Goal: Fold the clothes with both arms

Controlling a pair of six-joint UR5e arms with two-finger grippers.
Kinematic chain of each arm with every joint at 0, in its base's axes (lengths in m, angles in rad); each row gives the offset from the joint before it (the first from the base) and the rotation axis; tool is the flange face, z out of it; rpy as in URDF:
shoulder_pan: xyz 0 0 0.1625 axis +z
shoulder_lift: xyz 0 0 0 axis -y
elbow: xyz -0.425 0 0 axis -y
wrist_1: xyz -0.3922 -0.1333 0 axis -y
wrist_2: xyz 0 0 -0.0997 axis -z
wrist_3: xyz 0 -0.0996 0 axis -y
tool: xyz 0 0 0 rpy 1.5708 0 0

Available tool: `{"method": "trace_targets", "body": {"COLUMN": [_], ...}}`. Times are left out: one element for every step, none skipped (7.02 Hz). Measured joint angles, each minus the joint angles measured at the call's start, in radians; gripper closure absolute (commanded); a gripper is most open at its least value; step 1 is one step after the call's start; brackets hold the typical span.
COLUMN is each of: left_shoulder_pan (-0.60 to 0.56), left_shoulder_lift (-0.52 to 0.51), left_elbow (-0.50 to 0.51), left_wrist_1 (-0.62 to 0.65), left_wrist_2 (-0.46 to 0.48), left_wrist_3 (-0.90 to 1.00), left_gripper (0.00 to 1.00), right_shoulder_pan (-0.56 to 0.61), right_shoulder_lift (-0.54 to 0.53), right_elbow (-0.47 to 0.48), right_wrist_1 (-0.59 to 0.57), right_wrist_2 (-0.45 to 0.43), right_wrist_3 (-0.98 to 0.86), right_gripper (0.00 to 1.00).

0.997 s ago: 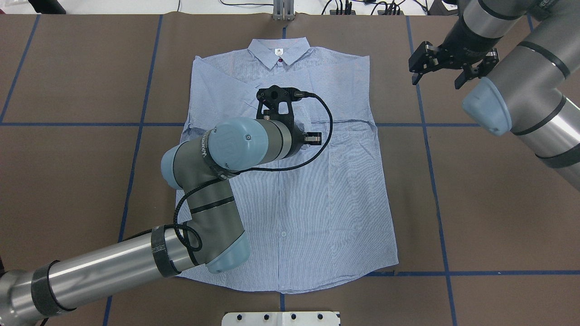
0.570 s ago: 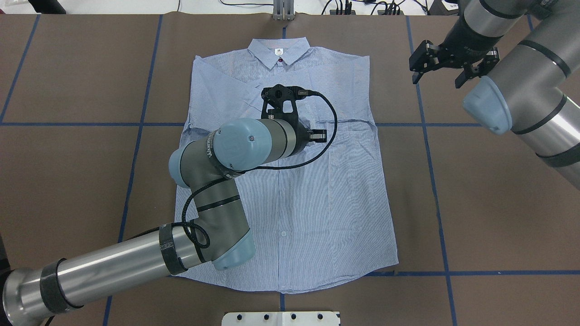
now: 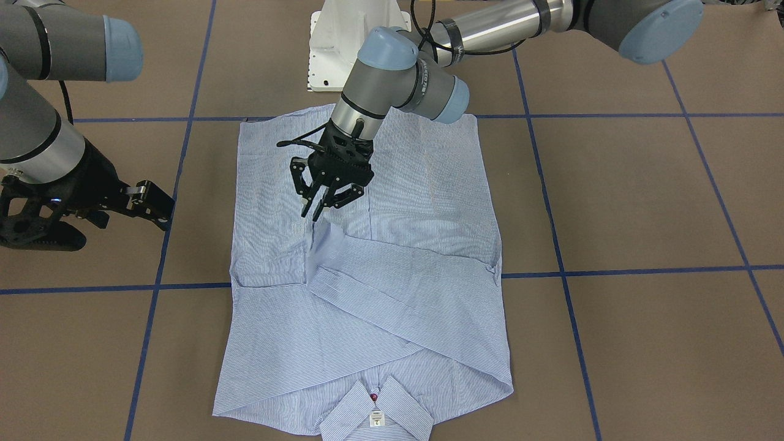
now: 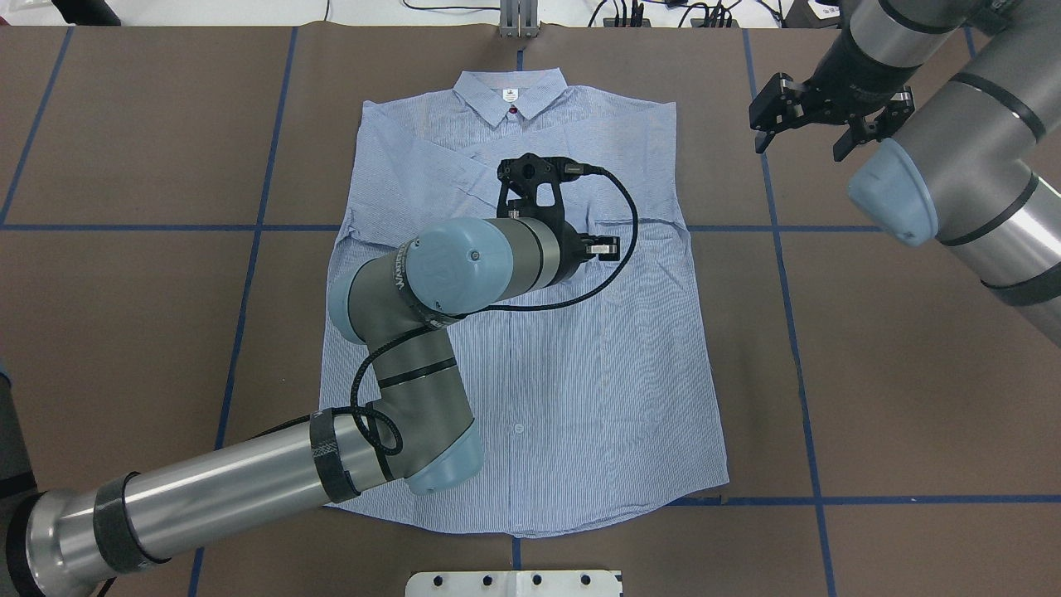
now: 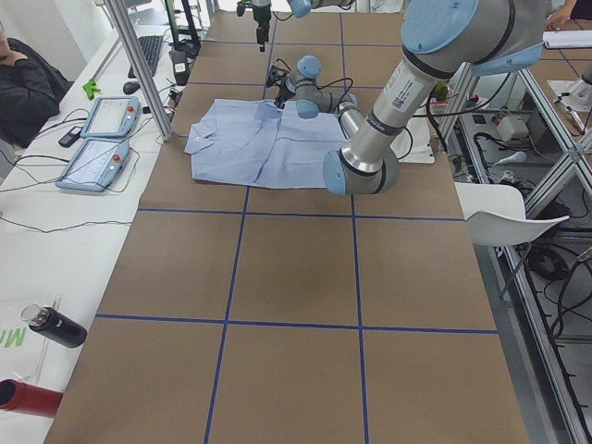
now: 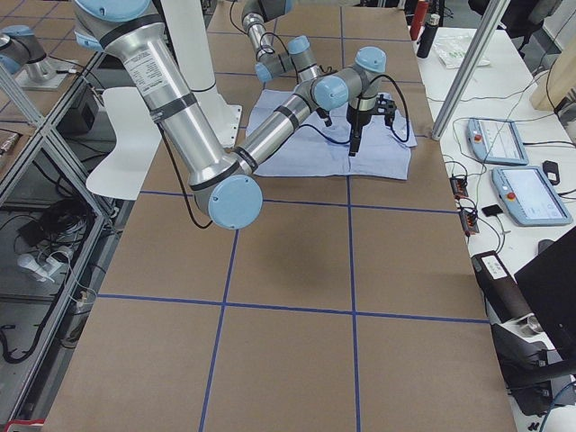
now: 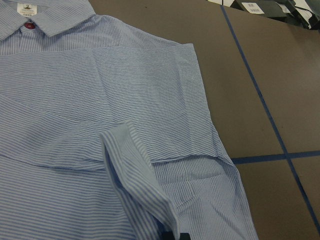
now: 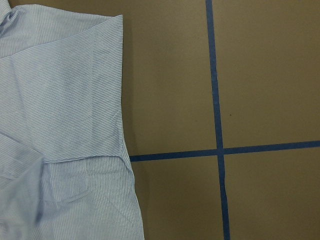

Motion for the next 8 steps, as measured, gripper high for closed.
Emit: {"method": "trace_targets", "body": {"left_shoulder_pan": [0.000, 0.000, 0.000, -0.008, -0.030, -0.063, -0.100, -0.137], "left_shoulder_lift": [0.002, 0.005, 0.007, 0.008, 0.009, 0.009, 0.009, 0.008], "left_elbow": [0.001, 0.002, 0.000, -0.002, -0.002, 0.006, 0.031, 0.078], "left_wrist_1": [-0.024, -0.039, -0.045, -0.048, -0.049, -0.049, -0.057, -0.091], "left_wrist_2": [0.000, 0.001, 0.000, 0.000, -0.001, -0.002, -0.002, -0.002], "left_wrist_3": [0.001, 0.001, 0.002, 0.001, -0.001, -0.001, -0.001, -0.001], "left_gripper": [0.00, 0.00, 0.01, 0.01, 0.02, 0.28, 0.83, 1.00], "right_shoulder_pan": [0.000, 0.000, 0.000, 0.000, 0.000, 0.000, -0.001, -0.001], "right_shoulder_lift": [0.000, -0.001, 0.000, 0.000, 0.001, 0.002, 0.004, 0.004], "right_elbow": [0.000, 0.000, 0.001, 0.003, 0.004, 0.005, 0.006, 0.006], "right_wrist_1": [0.000, 0.000, 0.000, 0.001, 0.001, 0.001, 0.002, 0.002], "right_wrist_2": [0.001, 0.001, 0.001, 0.002, 0.002, 0.001, 0.001, 0.001], "right_wrist_3": [0.000, 0.000, 0.000, 0.001, 0.000, 0.000, 0.000, 0.000], "right_gripper": [0.01, 0.01, 0.01, 0.01, 0.01, 0.01, 0.01, 0.01]}}
